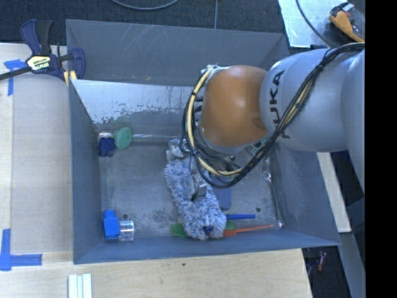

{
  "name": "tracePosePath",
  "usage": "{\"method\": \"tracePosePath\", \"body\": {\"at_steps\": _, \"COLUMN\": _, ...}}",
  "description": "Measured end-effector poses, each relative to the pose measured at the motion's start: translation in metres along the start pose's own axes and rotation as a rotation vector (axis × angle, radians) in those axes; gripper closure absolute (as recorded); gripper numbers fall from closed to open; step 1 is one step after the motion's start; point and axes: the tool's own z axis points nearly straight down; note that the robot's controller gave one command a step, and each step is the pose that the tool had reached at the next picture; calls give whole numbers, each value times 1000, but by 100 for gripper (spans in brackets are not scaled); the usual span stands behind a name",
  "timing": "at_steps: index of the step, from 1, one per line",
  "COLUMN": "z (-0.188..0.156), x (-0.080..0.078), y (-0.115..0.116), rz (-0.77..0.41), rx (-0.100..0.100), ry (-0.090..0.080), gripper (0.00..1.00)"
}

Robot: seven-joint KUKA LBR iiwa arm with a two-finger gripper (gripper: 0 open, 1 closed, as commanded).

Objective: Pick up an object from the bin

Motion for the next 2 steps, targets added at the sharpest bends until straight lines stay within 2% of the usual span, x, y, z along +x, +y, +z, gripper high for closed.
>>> {"method": "tracePosePath", "body": {"at_steps": 1, "z": -5, "x": 16, "y": -20, "rz": 212, "rx": -1, "ry": -2, "gripper": 0}}
{"method": "tracePosePath", "body": {"at_steps": 2, "z": 2, "x": 13, "y": -24, "rz": 234, "rx": 0, "ry": -3, "gripper": 0}}
